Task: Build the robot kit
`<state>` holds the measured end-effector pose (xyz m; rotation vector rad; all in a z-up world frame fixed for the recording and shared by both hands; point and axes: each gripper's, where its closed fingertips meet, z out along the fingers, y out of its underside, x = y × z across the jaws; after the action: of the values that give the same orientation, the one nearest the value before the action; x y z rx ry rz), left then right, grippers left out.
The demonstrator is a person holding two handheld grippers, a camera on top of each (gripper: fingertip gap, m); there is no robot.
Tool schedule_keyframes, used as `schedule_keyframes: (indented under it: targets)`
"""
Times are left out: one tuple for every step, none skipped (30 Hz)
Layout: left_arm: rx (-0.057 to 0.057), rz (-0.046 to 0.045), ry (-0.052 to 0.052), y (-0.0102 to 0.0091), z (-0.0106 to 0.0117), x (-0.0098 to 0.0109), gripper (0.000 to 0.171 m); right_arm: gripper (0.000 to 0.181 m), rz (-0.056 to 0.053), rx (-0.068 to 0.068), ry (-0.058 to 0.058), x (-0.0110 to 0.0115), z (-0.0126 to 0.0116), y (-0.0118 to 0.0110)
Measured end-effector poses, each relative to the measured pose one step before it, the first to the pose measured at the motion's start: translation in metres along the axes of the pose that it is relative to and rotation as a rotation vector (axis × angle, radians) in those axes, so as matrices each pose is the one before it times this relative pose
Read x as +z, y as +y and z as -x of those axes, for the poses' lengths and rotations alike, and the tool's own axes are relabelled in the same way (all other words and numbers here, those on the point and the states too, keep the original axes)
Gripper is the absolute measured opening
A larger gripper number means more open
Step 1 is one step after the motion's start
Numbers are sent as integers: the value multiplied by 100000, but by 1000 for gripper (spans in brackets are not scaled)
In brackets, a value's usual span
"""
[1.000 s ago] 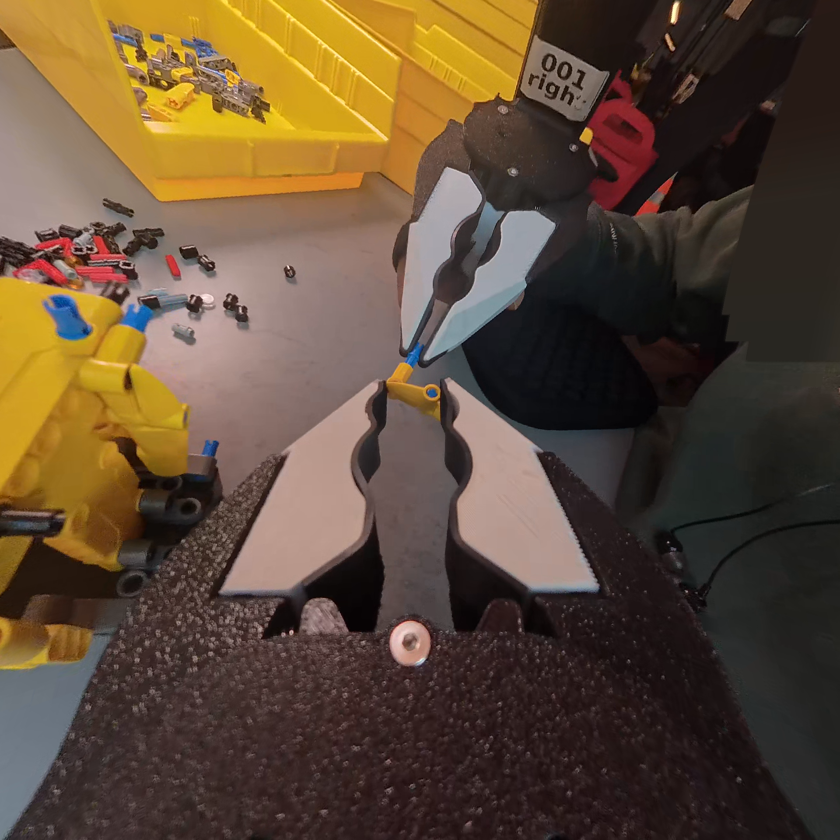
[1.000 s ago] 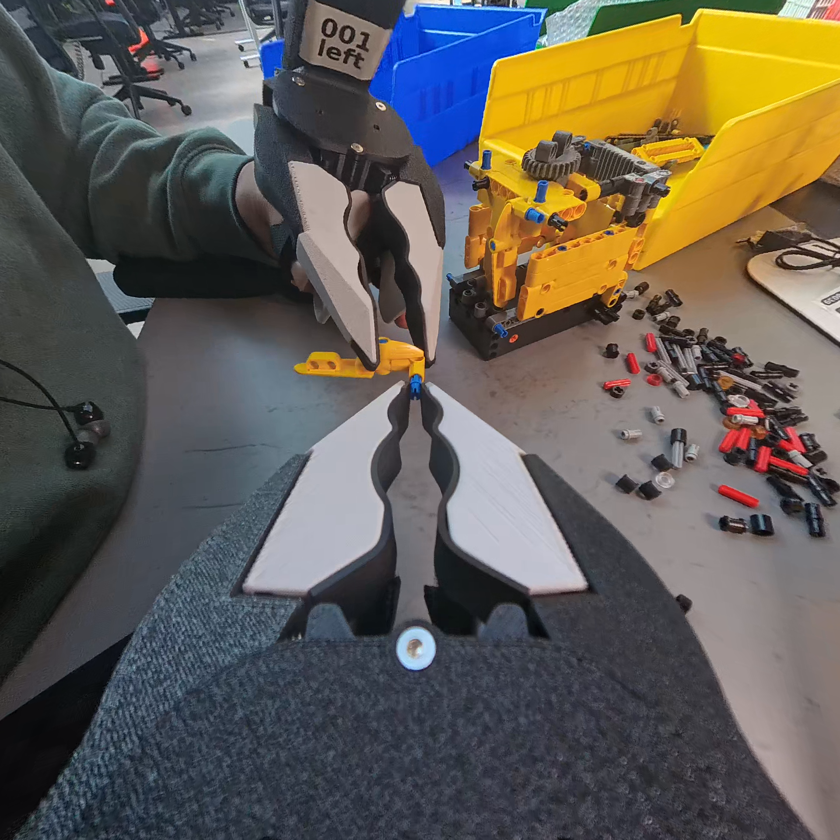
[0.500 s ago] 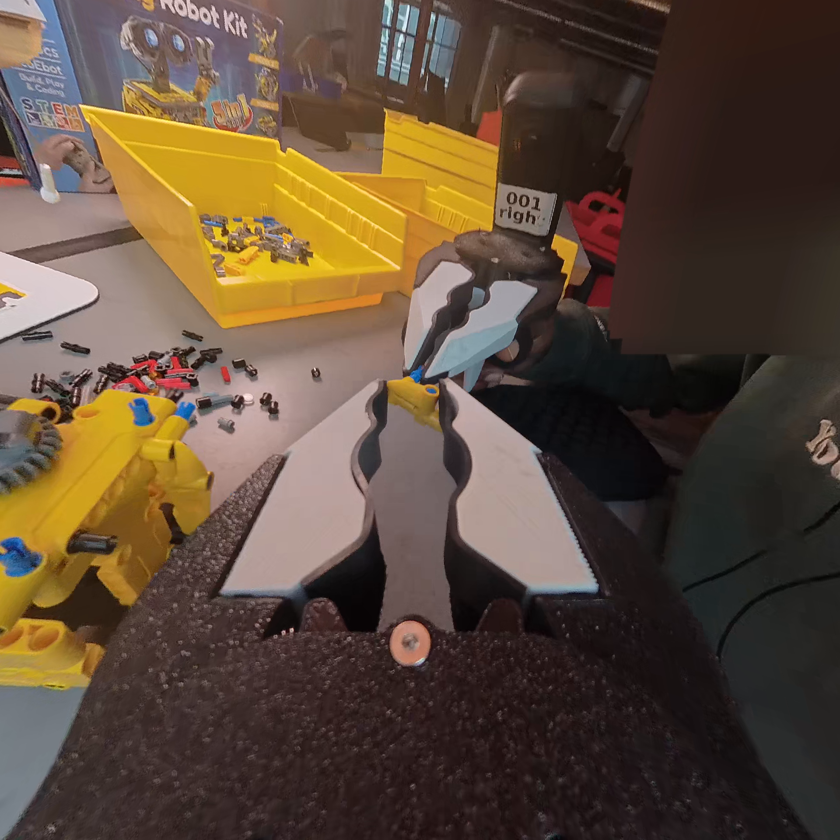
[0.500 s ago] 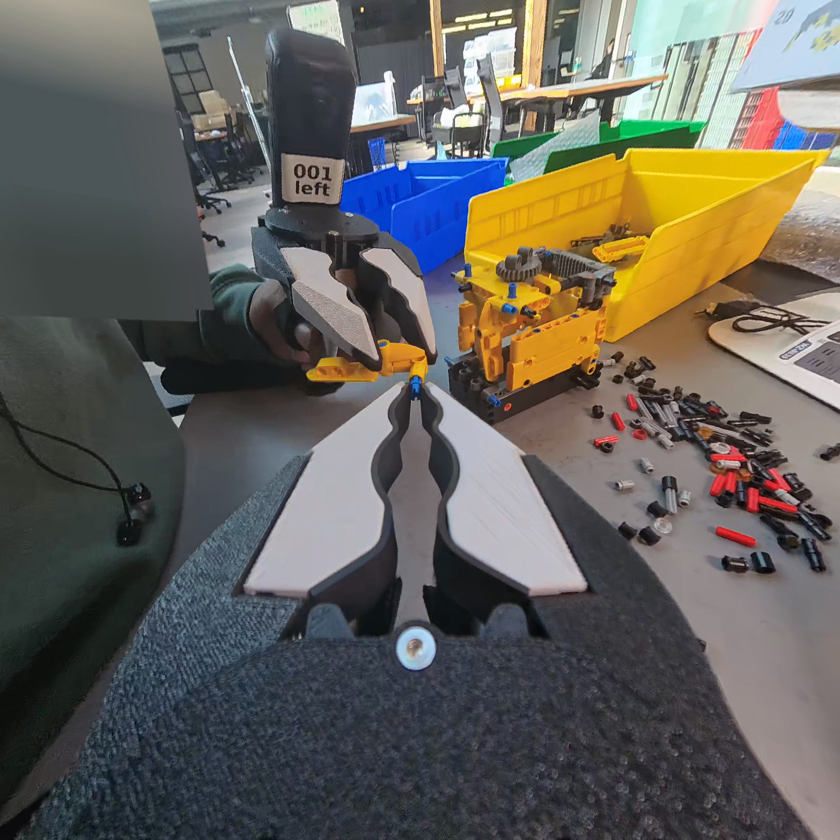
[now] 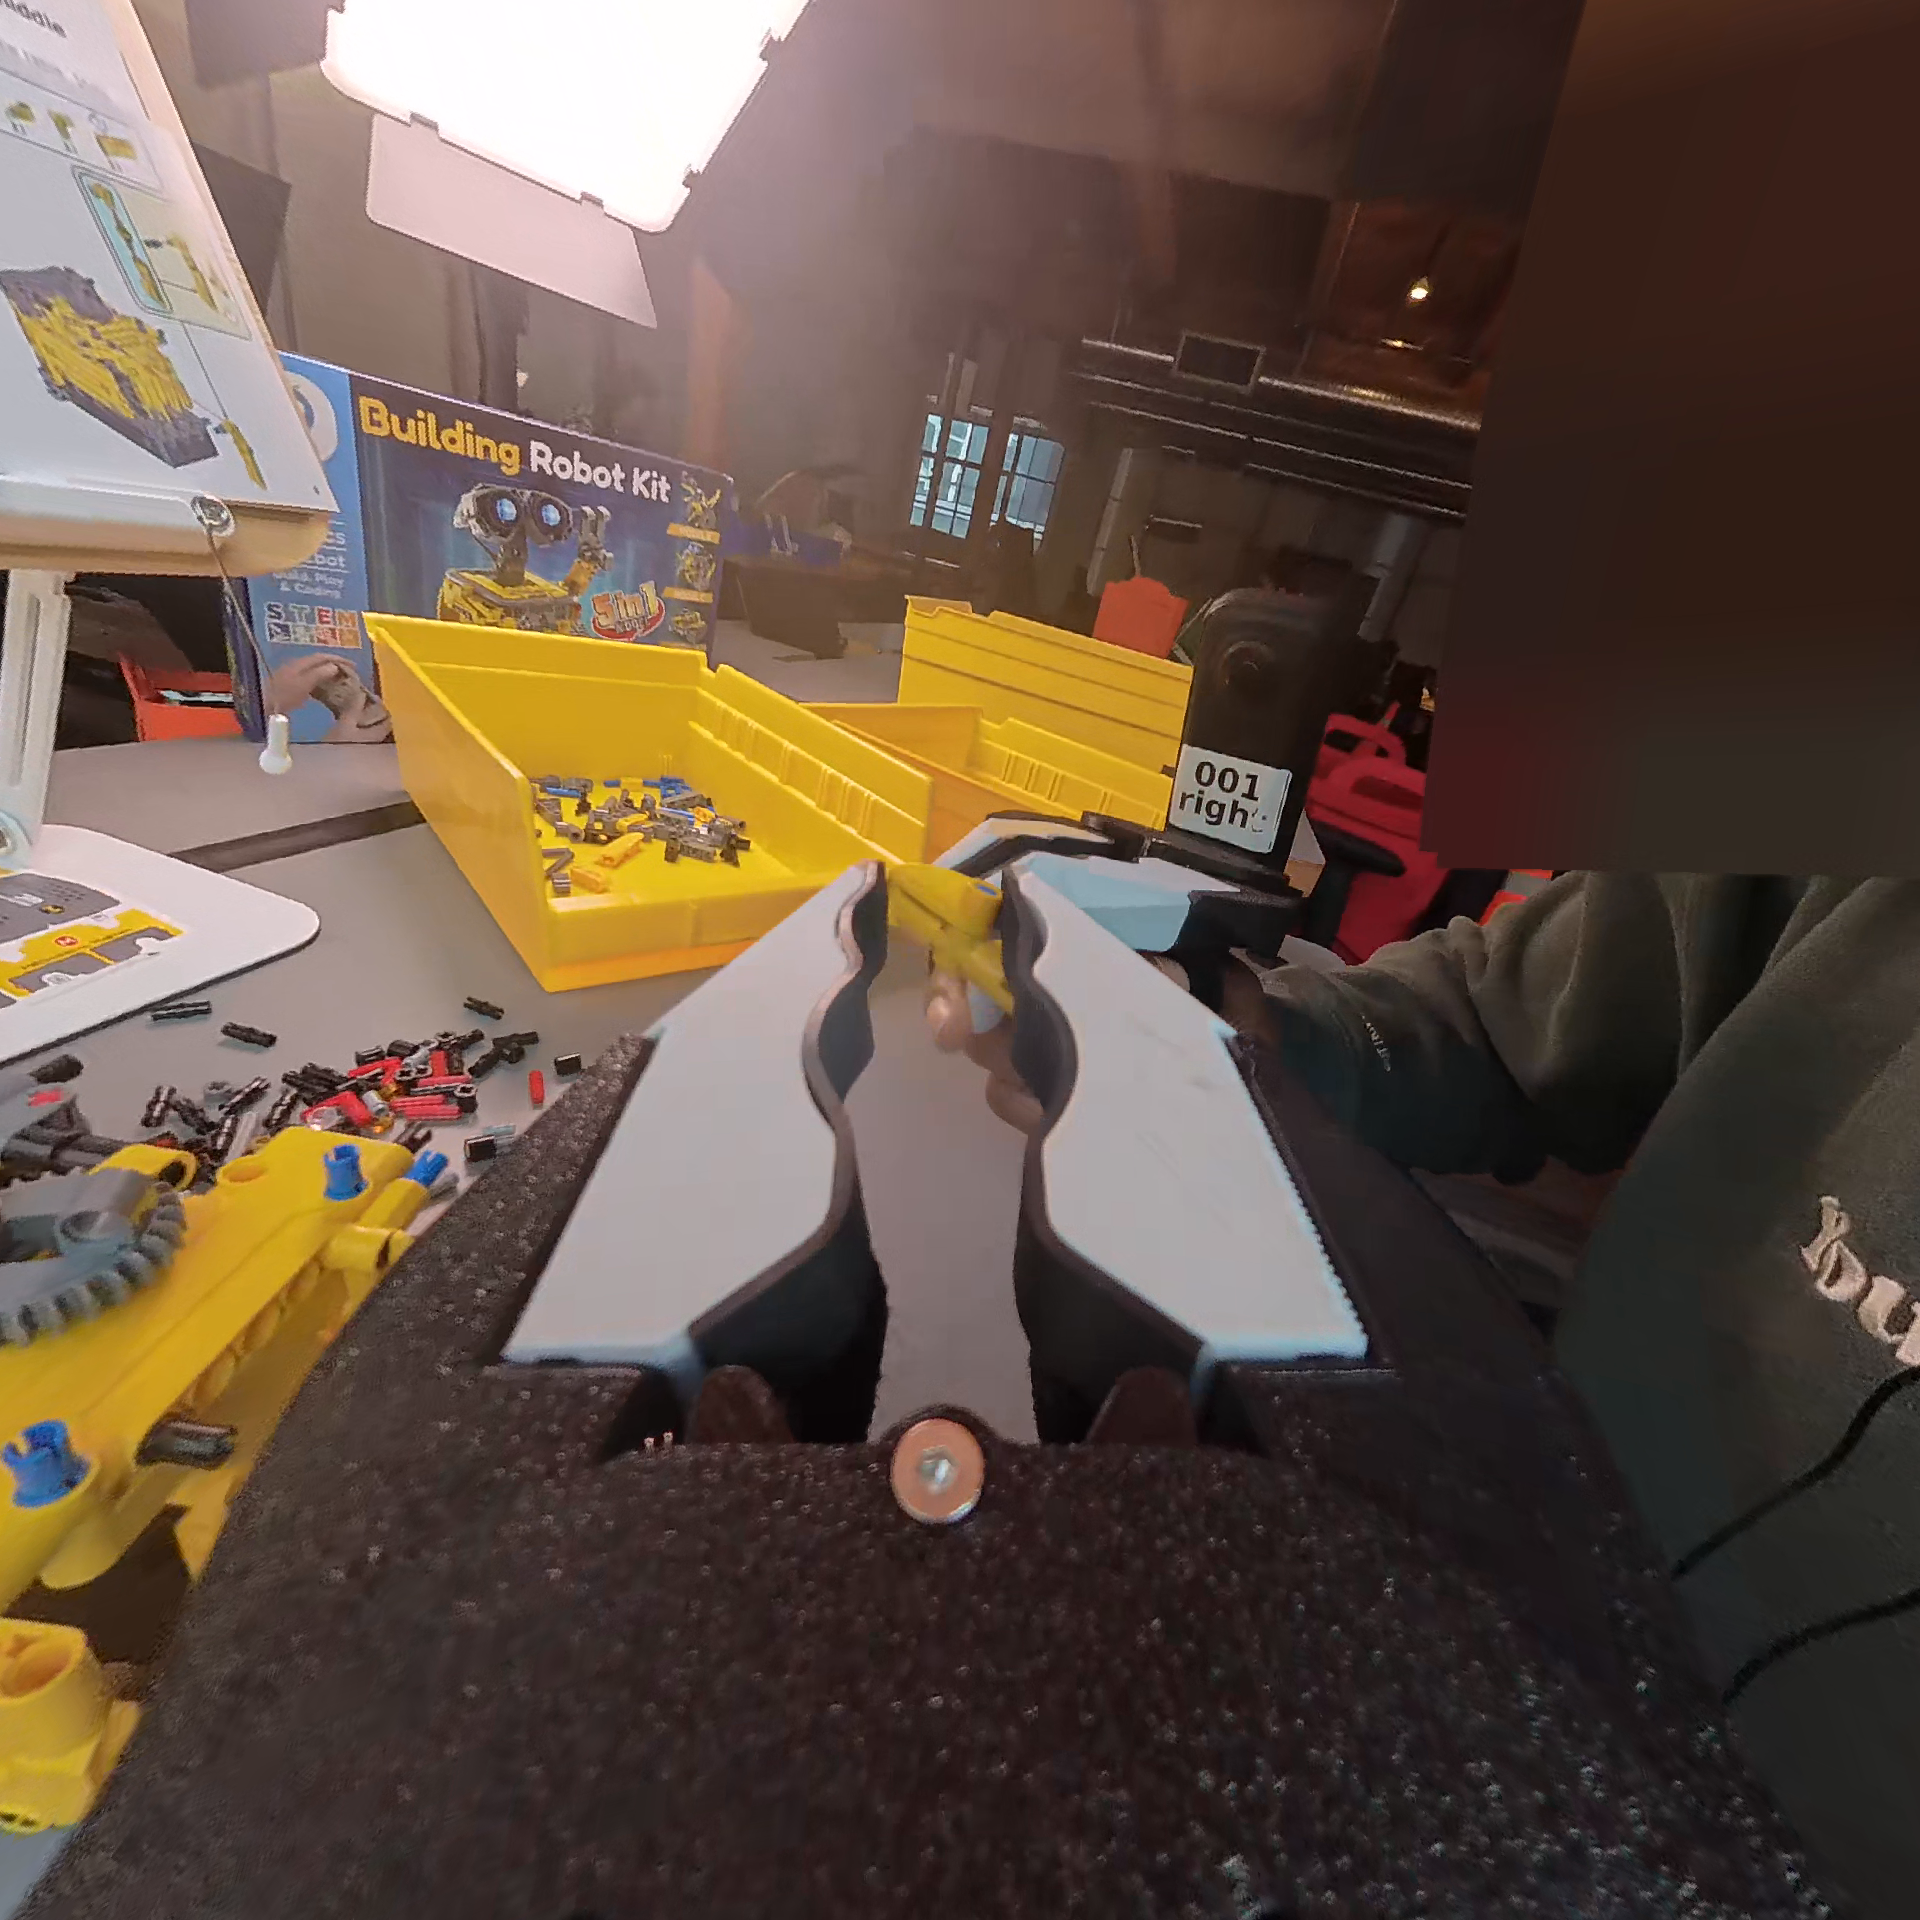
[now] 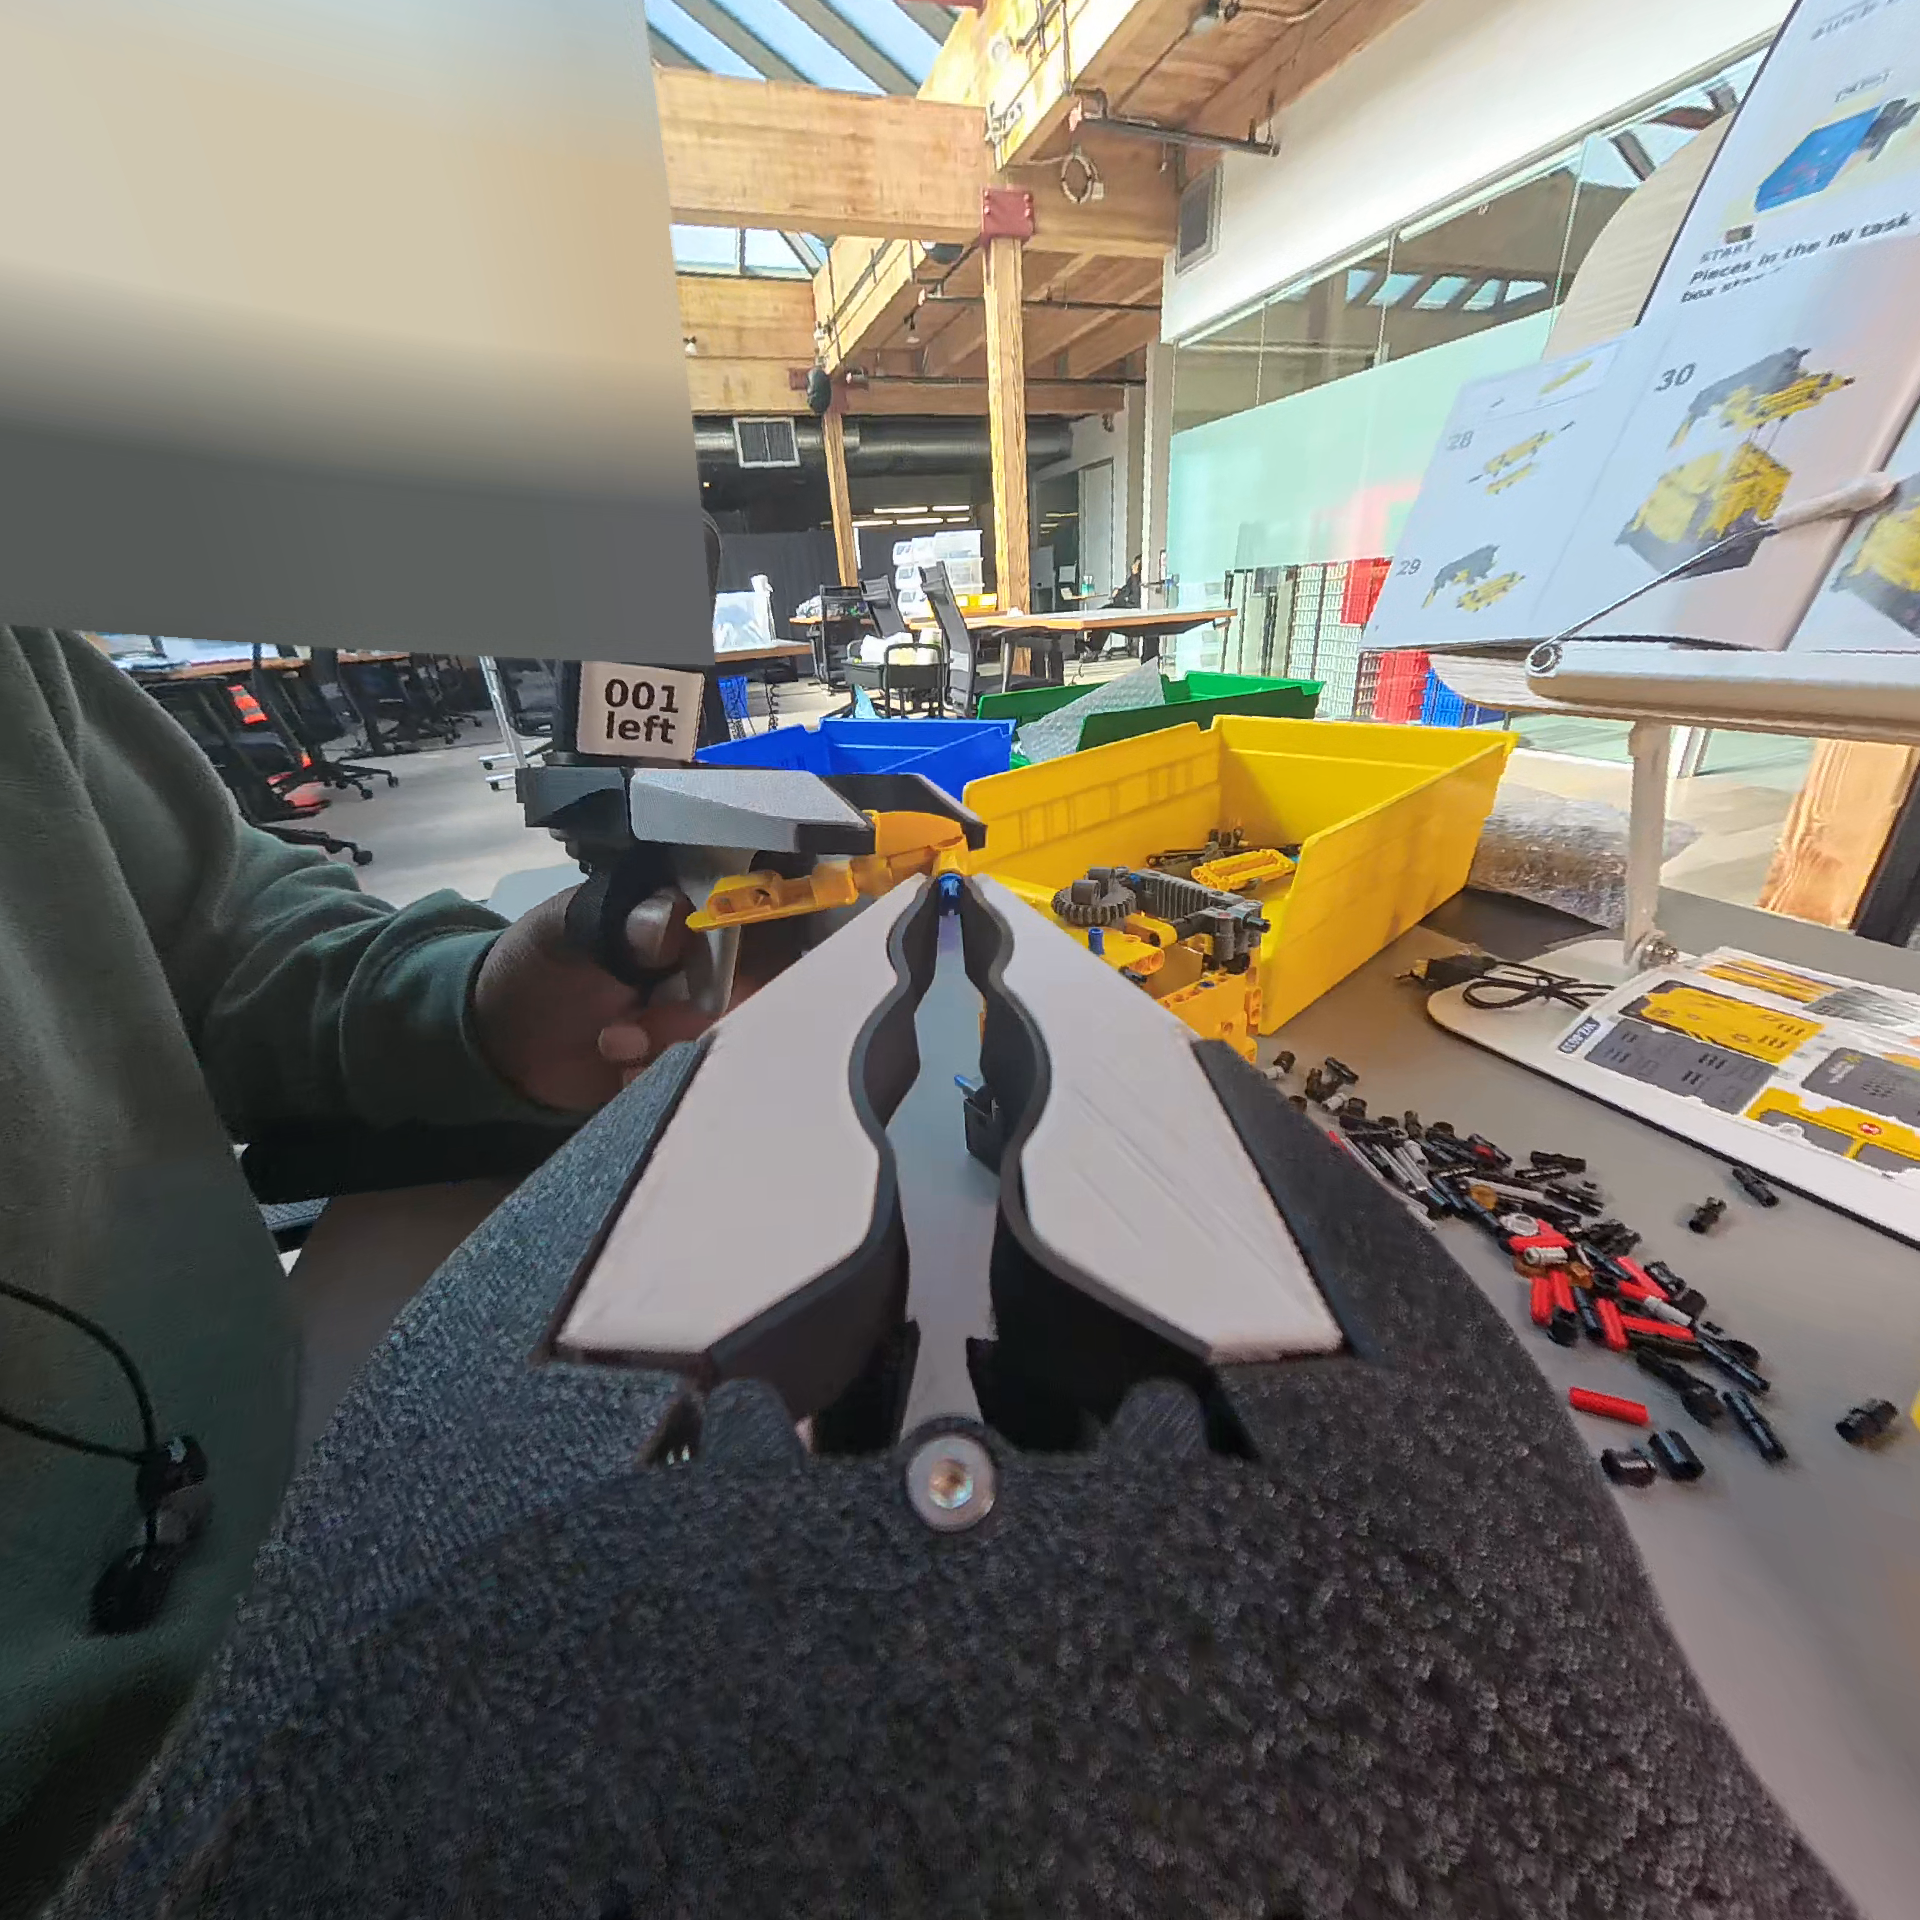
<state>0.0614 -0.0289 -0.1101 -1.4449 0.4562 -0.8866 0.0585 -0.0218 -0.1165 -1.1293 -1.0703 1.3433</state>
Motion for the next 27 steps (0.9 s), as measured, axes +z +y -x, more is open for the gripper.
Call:
schedule_keyframes:
  targets:
    - [-646,-917,195,-67,-115,62,21,2,-750,-511,372,-52,36,-134]
    - [1549,-107,-470,-28,-62,17,21,2,-214,-1111,437,-23,42,-26]
    - [1983,-88,-305,-96,-131,0,21,2,-497,-291,-228,4,121,-59]
    - [974,-173,36,-110,-151,33,21,2,-951,-151,-257,-50,88,-161]
    - [1109,63,-32,-26,-82,28,21,2,-381,-620,-49,-40,45,-72]
    - [1568,321,-160,75,-69,-3,21,2,-9,-610,-129,-52,55,12]
    - [1029,613,-165,122,-40,-23,21,2,378,-738,-22,-51,50,82]
    - [1062,860,-262,165,-7,-14,21,2,643,-831,114,-32,14,135]
    - [1400,879,-243,144,9,-41,21,3,476,-103,-213,-11,11,111]
    - [510,554,68,77,-30,-21,21,2,155,131,-419,-13,18,30]
    - [43,562,487,67,-29,-6,21,2,97,-833,-284,-34,32,0]
    - [515,945,580,112,-8,-4,21,3,388,-1587,-173,-37,2,63]
    - [900,1512,669,129,30,-28,21,3,779,-1666,-339,-26,-1,123]
    - [861,1869,1161,116,68,-33,21,3,927,-1575,-769,13,-16,142]
    - [-337,1619,1408,70,111,-57,22,3,817,-1725,-740,48,-71,142]
    - [-1467,471,1326,-42,94,-89,23,3,344,-2416,76,17,-112,58]
    - [-1940,-1136,1263,-232,73,-226,29,3,-859,-2169,1666,-110,-340,-152]
    - [-2319,-1099,33,-257,247,-342,36,2,-927,-1479,1227,-171,-326,-192]
    - [-1874,-415,-11,-117,204,-329,36,2,-173,-2032,1248,-131,-283,-95]
    - [-1287,386,-316,76,151,-213,33,3,259,-2930,1735,-26,-206,-45]
    - [-360,1469,-1114,297,139,-67,32,3,110,-2858,581,71,79,-85]
    - [742,1954,-351,337,-84,11,32,3,192,-2602,-421,156,324,-53]
    - [1876,337,118,50,-310,-8,31,3,1006,-2994,-33,207,335,106]
    - [2334,-204,-155,-136,-304,-40,25,3,1014,-2922,-23,185,327,171]
    - [2667,346,-641,-122,-216,-65,17,2,819,-2438,-915,160,419,152]
    - [3420,662,-2267,-82,37,-86,12,2,1040,-1950,105,137,208,145]
    - [4410,1670,-2770,101,130,-84,4,3,886,-1886,722,84,35,94]
